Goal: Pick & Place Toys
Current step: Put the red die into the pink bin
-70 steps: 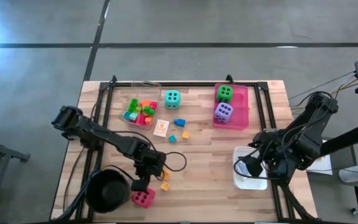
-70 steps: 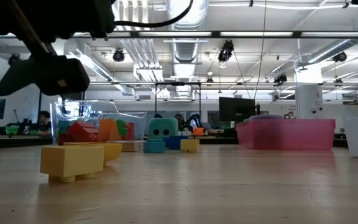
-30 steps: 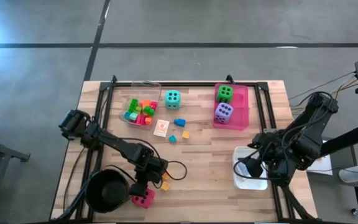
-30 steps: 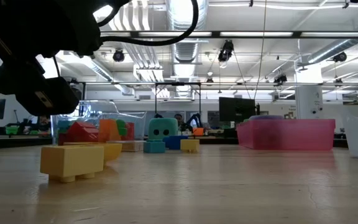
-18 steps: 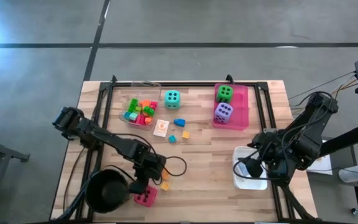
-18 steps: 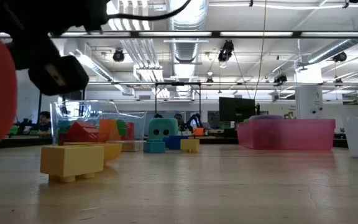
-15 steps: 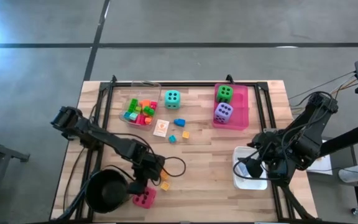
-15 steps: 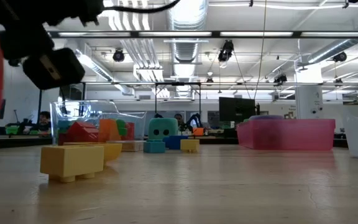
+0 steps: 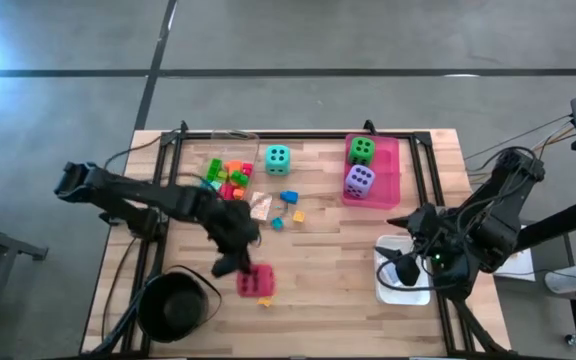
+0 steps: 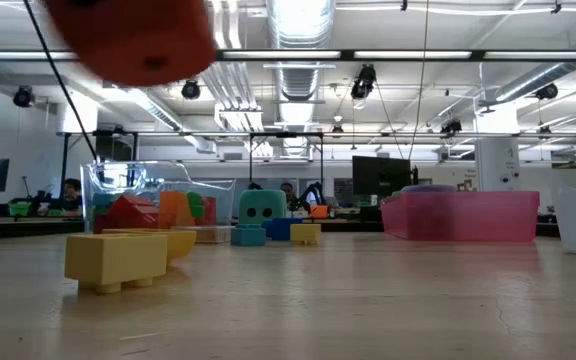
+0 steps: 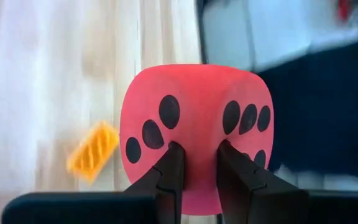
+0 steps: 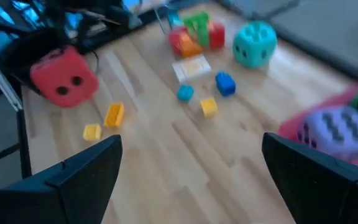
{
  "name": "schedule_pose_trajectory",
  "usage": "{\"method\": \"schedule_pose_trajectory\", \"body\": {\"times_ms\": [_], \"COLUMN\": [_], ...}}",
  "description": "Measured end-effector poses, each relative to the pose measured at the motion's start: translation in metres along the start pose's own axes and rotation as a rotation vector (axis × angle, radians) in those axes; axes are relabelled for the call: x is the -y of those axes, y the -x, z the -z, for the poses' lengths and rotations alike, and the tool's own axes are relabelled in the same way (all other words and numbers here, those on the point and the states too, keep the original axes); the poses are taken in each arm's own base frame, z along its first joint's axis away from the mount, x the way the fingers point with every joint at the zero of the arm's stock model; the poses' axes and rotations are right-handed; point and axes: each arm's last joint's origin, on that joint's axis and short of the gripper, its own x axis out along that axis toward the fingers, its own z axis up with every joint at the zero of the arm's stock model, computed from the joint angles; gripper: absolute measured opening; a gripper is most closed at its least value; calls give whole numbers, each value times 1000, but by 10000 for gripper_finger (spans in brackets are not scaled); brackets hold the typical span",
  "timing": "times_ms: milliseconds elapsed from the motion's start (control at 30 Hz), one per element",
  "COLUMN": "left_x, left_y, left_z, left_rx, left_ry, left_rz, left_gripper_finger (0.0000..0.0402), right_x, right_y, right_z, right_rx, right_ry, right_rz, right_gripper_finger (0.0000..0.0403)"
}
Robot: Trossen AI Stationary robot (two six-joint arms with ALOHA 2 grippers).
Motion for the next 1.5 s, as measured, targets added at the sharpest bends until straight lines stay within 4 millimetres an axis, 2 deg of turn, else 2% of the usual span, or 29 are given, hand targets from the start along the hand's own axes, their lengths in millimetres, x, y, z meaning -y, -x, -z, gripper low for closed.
{"method": "schedule_pose_trajectory", "body": {"times_ms": [133,267,500,733,933,1033,1233,1500], "left_x": [-10,-21,-18,-15,-17,-20,-23,-22], "left_y": [30,50,78,92,94,94,97,98], "left_z": [-21,-42,-68,-76,-77,-79,-80,-80], "left_rx": [219,424,683,735,772,794,805,817], "left_ry": [38,92,72,90,91,104,126,112], "left_rz": [28,72,234,259,218,197,195,201], "left_gripper_finger": [60,54,48,45,45,45,44,44], "right_x": [-7,-15,-21,-17,-6,-8,-12,-16], "right_y": [-2,-8,-16,-26,-40,-46,-57,-65], "right_z": [-14,-35,-74,-111,-132,-141,-147,-161], "right_rx": [51,127,239,325,297,283,175,129], "right_ry": [150,293,442,484,334,329,367,390], "right_rz": [-32,-61,-106,-196,-282,-326,-306,-286], "right_gripper_finger": [378,378,378,378,378,378,378,378]}}
